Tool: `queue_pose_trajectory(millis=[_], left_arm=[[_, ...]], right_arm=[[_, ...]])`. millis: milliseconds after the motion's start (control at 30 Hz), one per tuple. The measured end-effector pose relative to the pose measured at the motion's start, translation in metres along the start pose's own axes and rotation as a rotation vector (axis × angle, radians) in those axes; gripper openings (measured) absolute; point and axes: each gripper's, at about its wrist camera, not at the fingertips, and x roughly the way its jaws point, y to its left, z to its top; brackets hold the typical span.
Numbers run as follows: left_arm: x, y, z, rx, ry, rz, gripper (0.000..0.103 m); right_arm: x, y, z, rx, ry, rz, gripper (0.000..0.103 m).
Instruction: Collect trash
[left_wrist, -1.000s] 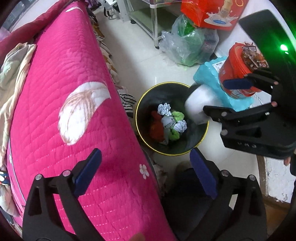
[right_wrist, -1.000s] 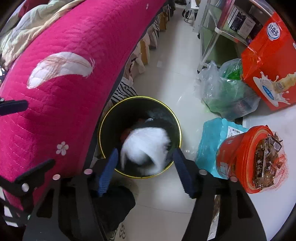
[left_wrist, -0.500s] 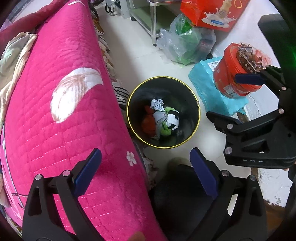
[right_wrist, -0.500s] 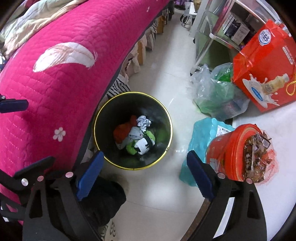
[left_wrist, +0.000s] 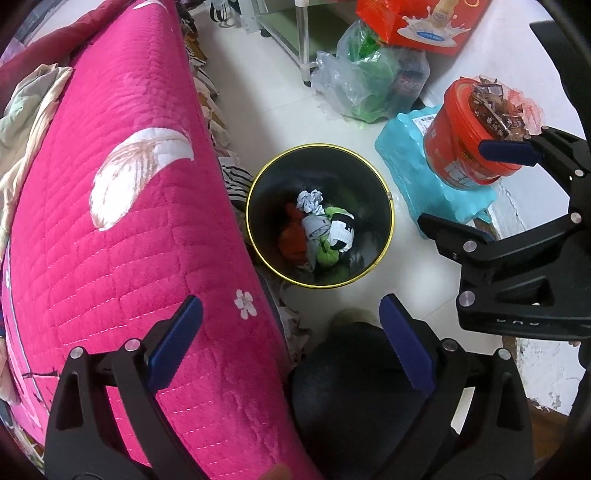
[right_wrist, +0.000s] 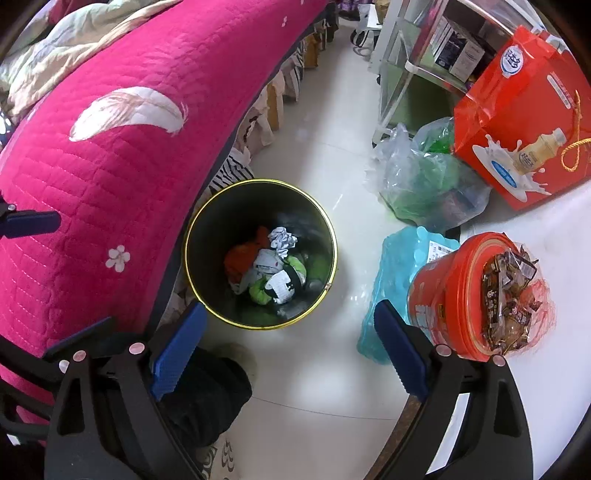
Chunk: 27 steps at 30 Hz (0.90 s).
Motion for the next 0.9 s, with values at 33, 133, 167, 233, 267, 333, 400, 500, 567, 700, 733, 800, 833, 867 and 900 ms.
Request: queue_pose_trajectory(millis=[33,133,167,233,267,333,400,500,567,700,733,800,833,867,900], left_arm=[[0.0,-0.001,0.0,0.001,0.001,0.003,0.094],[0.002,-0.004,0.001,-0.004,0.004,0.007,0.094],[0.002,-0.004,0.0,-0.003,0.005,0.007,0.094],[0.003,-0.004,0.0,-0.005,0.007,0.007,0.094],[0.003,-0.005,-0.001,-0.008,0.008,0.004,0.094],[0.002,-0.006,0.0,-0.015,0.008,0.003,0.094],[0.002,-0.007,-0.001,-0.019,0.004,0.009,0.094],[0.001,-0.007,-0.002,-0.034,0.007,0.014,0.094],[-0.001,-0.007,-0.002,-0.043,0.006,0.011,0.094],[-0.004,-0.008,-0.003,-0.05,0.002,0.011,0.094],[-0.005,-0.008,-0.003,-0.049,-0.002,0.014,0.094],[-0.006,-0.009,-0.003,-0.046,-0.005,0.011,0.094],[-0.007,-0.009,-0.003,-0.045,-0.006,0.009,0.094],[-0.007,-0.01,-0.003,-0.042,-0.007,0.01,0.094],[-0.008,-0.01,-0.004,-0.041,-0.008,0.012,0.094]], right_arm=[[0.0,-0.001,0.0,0.004,-0.001,0.004,0.089],[0.001,-0.003,-0.002,0.015,-0.001,0.014,0.089],[0.001,-0.004,-0.002,0.015,-0.001,0.014,0.089],[0.001,-0.004,-0.003,0.018,-0.001,0.02,0.089],[0.001,-0.004,-0.004,0.019,-0.001,0.022,0.089],[0.0,-0.005,-0.005,0.021,-0.003,0.023,0.089],[0.0,-0.005,-0.005,0.02,-0.007,0.023,0.089],[-0.003,-0.007,-0.005,0.02,-0.016,0.031,0.09],[-0.005,-0.009,-0.005,0.022,-0.019,0.034,0.09],[-0.007,-0.01,-0.005,0.024,-0.024,0.036,0.09],[-0.008,-0.01,-0.005,0.022,-0.029,0.037,0.09],[-0.012,-0.009,-0.005,0.021,-0.034,0.035,0.09],[-0.013,-0.009,-0.005,0.024,-0.038,0.035,0.09],[-0.014,-0.009,-0.005,0.027,-0.039,0.036,0.09],[-0.015,-0.009,-0.005,0.029,-0.04,0.036,0.09]])
